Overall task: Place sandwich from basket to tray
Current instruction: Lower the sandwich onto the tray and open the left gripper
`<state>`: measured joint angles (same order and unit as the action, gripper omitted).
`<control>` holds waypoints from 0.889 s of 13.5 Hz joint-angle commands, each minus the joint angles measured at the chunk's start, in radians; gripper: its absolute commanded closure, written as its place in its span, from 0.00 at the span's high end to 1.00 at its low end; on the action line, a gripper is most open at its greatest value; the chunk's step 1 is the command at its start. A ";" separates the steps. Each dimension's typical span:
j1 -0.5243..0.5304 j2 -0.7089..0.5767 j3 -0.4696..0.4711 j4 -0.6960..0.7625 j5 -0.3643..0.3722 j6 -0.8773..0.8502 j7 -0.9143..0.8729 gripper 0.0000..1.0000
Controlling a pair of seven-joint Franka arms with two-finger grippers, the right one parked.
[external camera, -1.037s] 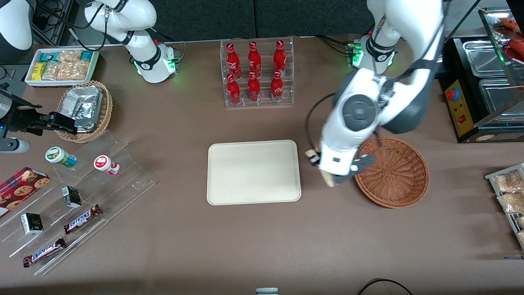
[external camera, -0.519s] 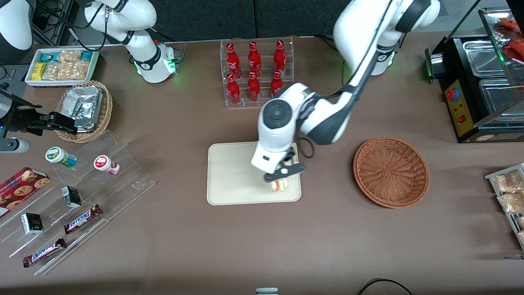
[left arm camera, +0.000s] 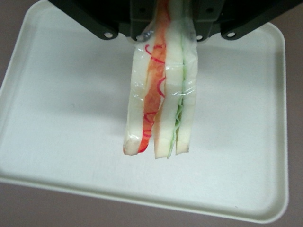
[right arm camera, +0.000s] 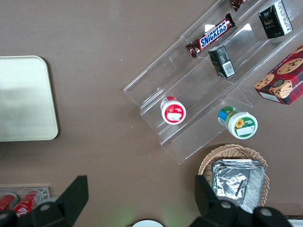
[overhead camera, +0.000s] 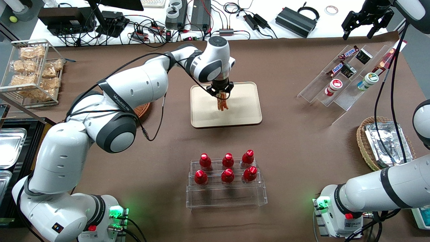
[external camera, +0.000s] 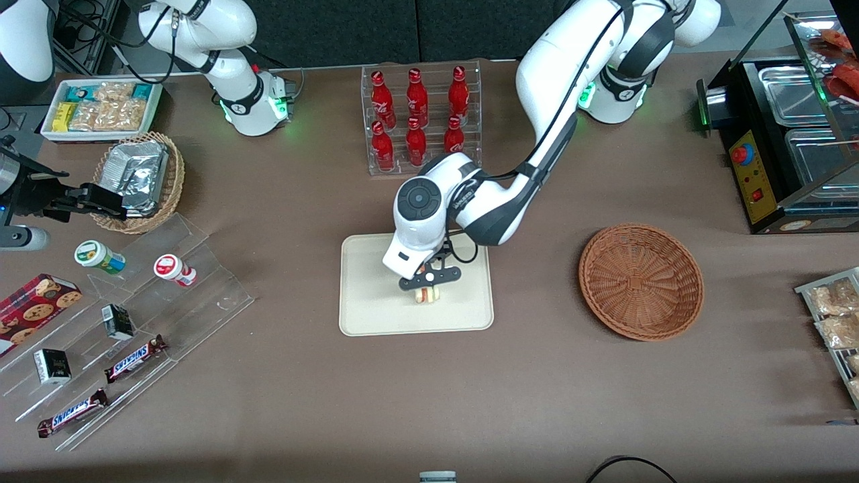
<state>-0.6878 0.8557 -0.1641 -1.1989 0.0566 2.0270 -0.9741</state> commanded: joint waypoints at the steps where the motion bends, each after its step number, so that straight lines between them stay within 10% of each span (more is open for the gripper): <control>1: -0.025 0.040 -0.003 0.045 0.017 -0.025 0.058 0.12; 6: -0.035 0.089 0.000 0.047 0.034 -0.008 0.069 0.18; 8: -0.033 0.091 0.000 0.045 0.032 -0.010 0.069 0.57; 12: -0.033 0.037 0.003 0.044 0.039 -0.028 0.057 0.98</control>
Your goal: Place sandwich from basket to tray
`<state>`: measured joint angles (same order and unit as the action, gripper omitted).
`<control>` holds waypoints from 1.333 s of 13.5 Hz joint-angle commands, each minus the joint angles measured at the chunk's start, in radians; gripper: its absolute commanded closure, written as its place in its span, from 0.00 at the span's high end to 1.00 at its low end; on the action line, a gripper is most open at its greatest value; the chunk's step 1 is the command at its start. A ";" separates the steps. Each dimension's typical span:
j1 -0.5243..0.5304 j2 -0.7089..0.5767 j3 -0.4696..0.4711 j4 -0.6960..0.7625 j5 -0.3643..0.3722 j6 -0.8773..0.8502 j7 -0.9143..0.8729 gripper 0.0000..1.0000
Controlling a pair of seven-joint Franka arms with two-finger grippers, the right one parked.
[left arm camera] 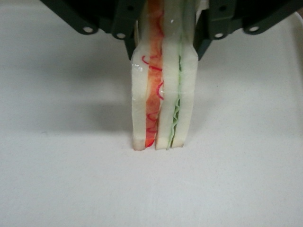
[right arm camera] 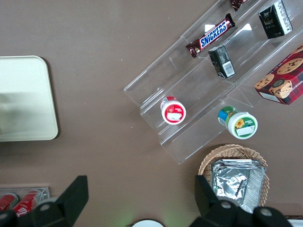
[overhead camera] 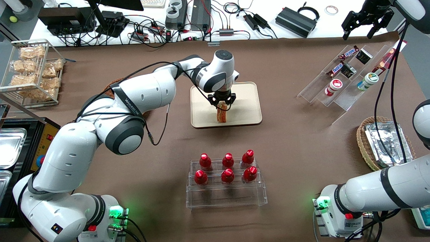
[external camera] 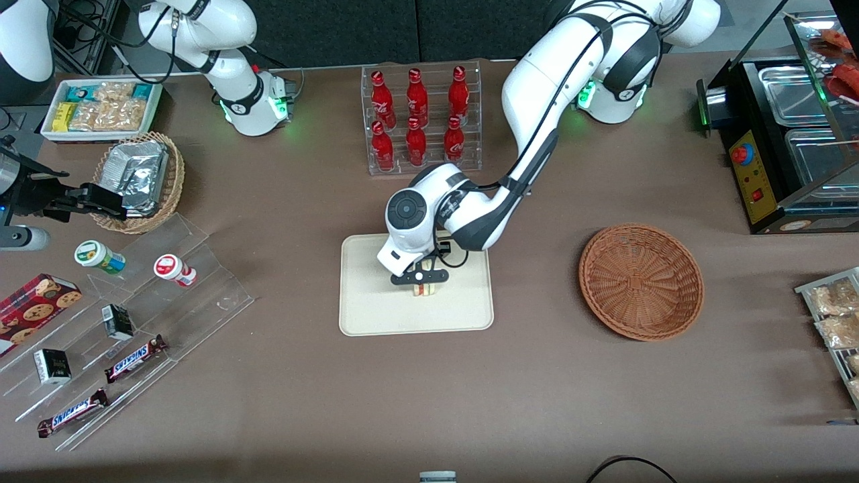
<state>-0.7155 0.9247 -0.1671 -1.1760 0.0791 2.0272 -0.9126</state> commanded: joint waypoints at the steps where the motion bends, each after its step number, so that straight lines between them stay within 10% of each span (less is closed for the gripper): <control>1: 0.004 -0.050 0.008 0.018 0.016 -0.030 -0.006 1.00; 18: 0.723 -0.791 0.004 -0.683 -0.108 -0.085 0.717 0.99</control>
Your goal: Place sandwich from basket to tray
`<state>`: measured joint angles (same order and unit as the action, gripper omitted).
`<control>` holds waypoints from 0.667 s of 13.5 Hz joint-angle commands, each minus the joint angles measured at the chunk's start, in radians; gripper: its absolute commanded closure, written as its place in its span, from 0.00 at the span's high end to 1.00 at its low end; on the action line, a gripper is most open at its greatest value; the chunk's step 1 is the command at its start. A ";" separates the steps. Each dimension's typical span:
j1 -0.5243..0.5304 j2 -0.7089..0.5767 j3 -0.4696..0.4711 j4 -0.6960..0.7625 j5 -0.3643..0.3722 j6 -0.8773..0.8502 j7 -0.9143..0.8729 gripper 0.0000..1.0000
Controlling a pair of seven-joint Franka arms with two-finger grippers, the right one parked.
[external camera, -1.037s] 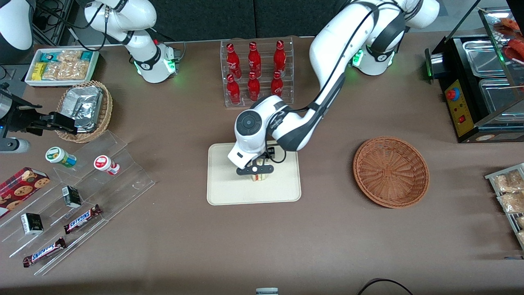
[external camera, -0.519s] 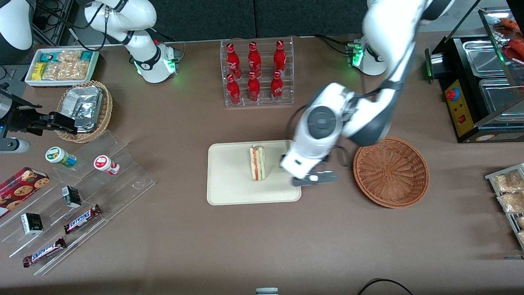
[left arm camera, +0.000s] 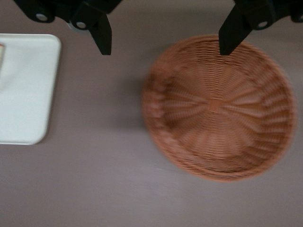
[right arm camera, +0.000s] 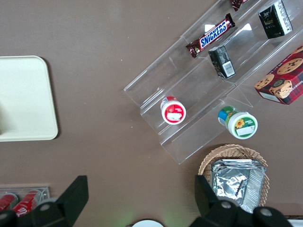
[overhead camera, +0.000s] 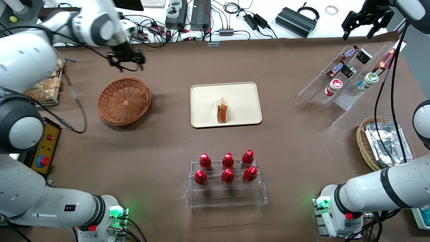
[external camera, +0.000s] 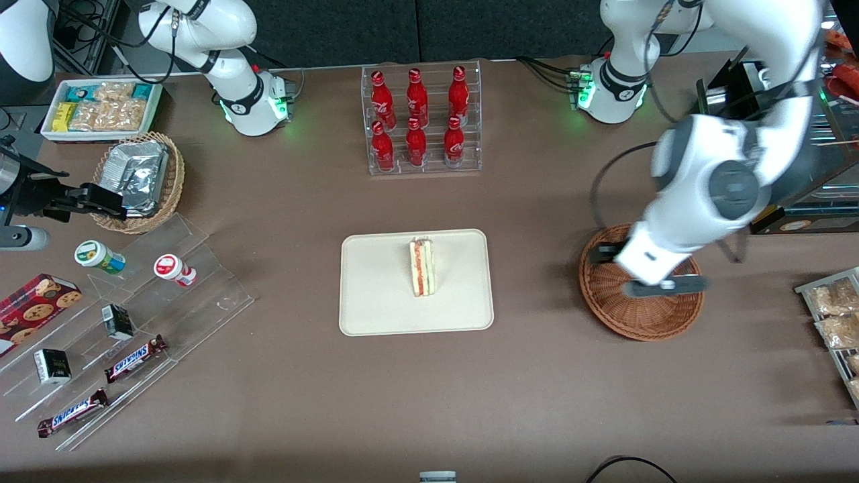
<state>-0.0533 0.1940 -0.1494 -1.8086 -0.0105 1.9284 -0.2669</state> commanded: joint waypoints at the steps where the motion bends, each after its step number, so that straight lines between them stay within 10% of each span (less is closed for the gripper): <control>1: 0.097 -0.085 -0.013 -0.051 -0.019 -0.008 0.121 0.99; 9: 0.158 -0.269 -0.009 -0.044 -0.012 -0.163 0.209 1.00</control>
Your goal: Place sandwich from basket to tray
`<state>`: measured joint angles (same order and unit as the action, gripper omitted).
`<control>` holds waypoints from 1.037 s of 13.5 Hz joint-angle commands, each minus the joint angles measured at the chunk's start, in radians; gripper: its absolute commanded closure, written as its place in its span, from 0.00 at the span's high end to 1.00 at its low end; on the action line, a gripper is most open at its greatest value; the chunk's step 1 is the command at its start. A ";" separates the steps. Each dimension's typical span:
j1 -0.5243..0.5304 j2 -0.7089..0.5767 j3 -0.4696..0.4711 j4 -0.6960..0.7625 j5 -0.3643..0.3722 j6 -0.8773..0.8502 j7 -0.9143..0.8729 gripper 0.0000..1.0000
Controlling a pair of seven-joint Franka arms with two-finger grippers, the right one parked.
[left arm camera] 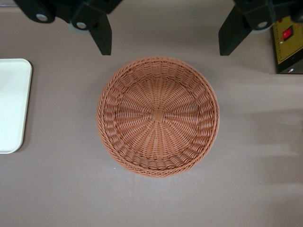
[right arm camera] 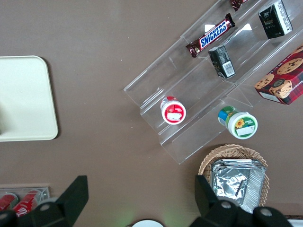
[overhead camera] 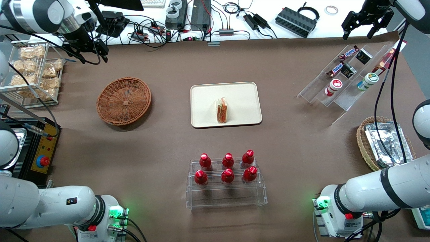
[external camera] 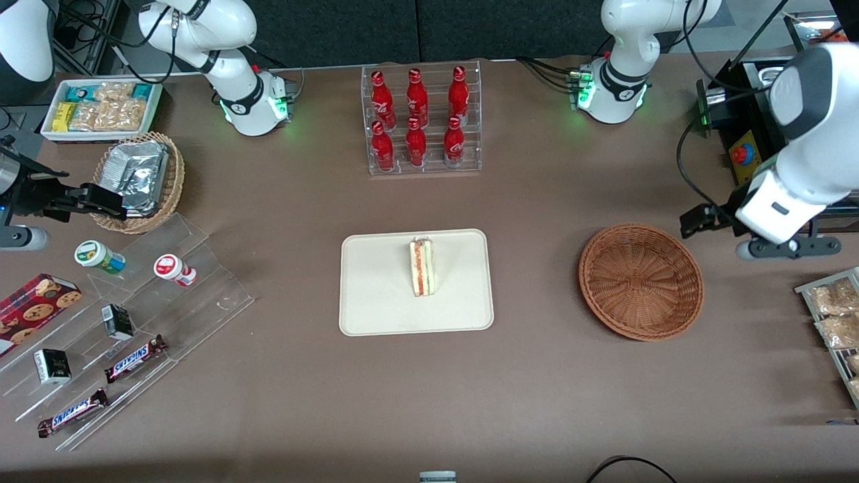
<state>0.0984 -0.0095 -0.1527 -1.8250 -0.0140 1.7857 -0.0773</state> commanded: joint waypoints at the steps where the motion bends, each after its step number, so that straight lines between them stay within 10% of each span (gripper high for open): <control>1: 0.001 -0.084 -0.002 -0.023 -0.004 -0.034 0.019 1.00; 5: -0.175 -0.101 0.171 0.021 0.006 -0.074 0.019 1.00; 14: -0.172 -0.046 0.173 0.185 0.006 -0.195 0.016 1.00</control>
<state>-0.0594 -0.0902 0.0064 -1.6982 -0.0125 1.6417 -0.0723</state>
